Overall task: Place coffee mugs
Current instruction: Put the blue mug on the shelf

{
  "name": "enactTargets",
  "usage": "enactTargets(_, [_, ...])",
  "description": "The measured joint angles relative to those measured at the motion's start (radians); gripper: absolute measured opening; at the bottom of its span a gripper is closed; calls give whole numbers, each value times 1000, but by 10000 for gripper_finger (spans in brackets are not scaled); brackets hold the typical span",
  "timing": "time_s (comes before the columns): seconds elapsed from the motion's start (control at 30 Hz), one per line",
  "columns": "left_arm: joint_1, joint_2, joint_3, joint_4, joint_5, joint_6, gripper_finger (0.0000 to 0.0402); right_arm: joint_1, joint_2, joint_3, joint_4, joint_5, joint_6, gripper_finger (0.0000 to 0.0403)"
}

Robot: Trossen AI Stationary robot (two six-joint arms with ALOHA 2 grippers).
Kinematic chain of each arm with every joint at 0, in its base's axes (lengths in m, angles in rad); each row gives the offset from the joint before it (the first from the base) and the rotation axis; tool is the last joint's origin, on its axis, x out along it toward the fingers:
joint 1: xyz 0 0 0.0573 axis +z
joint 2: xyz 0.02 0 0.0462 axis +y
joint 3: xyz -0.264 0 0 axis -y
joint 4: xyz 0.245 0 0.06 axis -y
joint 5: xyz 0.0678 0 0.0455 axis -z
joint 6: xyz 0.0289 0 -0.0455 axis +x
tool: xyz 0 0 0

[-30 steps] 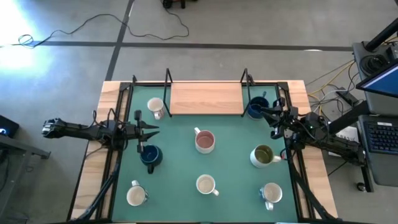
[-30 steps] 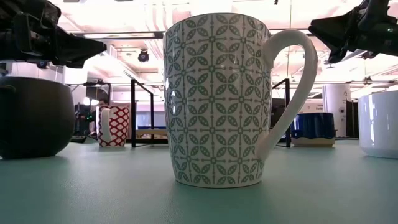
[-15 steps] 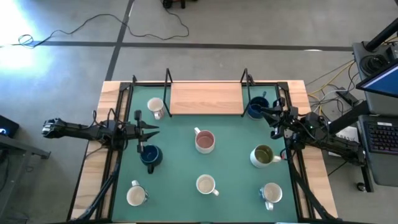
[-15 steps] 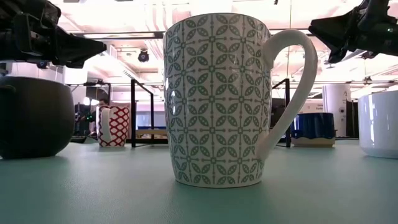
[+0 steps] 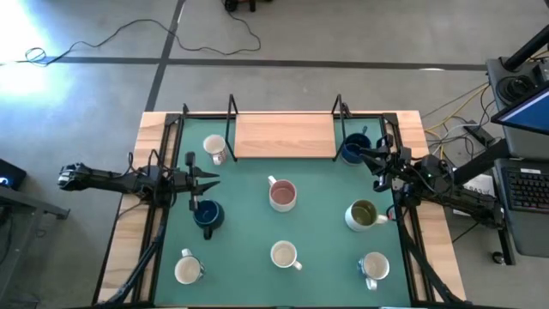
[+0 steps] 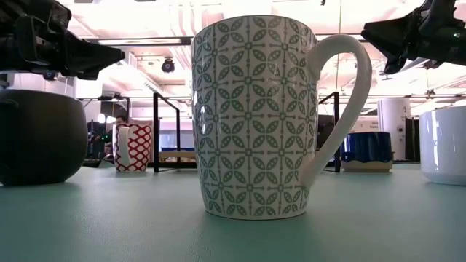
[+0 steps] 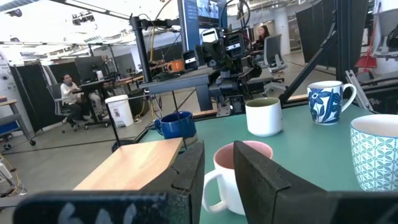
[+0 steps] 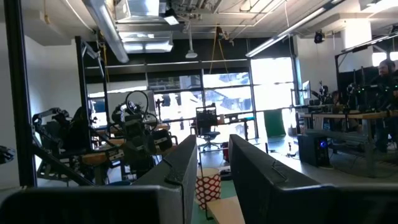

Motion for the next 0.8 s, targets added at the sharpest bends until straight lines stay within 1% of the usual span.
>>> enactTargets(0.13, [0, 0, 0, 0, 0, 0, 68, 0, 0, 0, 1, 1, 0, 84])
enactTargets(0.3, [0, 0, 0, 0, 0, 0, 68, 0, 0, 0, 0, 44, -3, 84])
enactTargets(0.5, [0, 0, 0, 0, 0, 0, 68, 0, 0, 0, 8, 137, -61, 84])
enactTargets(0.67, [0, 0, 0, 0, 0, 0, 68, 0, 0, 0, 8, 180, 14, 84])
enactTargets(0.8, [0, 0, 0, 0, 0, 0, 68, 0, 0, 0, 8, 183, 92, 84])
